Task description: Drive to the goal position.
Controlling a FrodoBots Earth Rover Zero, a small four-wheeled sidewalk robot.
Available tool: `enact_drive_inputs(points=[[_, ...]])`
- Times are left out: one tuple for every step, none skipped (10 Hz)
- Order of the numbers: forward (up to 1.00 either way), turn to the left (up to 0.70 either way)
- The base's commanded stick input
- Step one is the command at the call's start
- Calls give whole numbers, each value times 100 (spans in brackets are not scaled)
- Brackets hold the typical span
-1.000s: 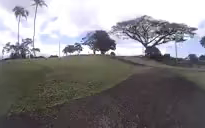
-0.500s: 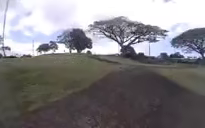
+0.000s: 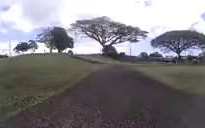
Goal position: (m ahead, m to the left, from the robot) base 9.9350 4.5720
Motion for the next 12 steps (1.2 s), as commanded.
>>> enact_drive_inputs(points=[[50,0],[50,0],[50,0],[50,0],[50,0],[50,0],[50,0],[50,0],[50,0],[50,0],[50,0],[50,0]])
